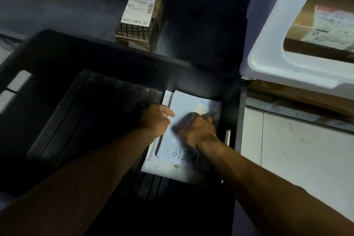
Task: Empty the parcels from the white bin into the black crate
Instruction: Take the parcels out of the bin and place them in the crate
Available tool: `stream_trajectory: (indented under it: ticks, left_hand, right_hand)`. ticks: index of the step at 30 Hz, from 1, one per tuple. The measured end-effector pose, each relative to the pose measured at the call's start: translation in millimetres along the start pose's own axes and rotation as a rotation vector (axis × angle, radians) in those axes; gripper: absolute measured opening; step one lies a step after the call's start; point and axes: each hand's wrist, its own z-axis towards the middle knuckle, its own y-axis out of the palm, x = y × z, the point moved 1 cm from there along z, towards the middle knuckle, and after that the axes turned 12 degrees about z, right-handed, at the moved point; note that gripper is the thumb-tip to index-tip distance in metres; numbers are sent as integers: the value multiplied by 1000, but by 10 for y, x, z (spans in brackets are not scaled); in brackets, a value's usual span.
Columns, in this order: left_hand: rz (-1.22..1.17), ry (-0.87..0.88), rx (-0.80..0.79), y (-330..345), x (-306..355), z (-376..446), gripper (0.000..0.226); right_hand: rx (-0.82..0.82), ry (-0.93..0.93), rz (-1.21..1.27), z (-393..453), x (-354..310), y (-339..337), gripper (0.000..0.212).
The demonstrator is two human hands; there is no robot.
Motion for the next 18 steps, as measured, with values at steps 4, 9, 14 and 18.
stream_trajectory:
  ticks: [4, 9, 14, 18]
  left_hand:
    - [9, 6, 10, 22, -21, 10, 24]
    - [130, 77, 46, -124, -3, -54, 20]
    - [252, 146, 66, -359, 100, -210, 20]
    - [535, 323, 149, -566, 228, -478, 35]
  right_hand:
    - [8, -2, 89, 81, 116, -1, 45]
    - [52, 2, 151, 63, 69, -41, 58]
    - [120, -73, 138, -96, 4, -141, 53]
    - [142, -190, 58, -379, -72, -293, 56]
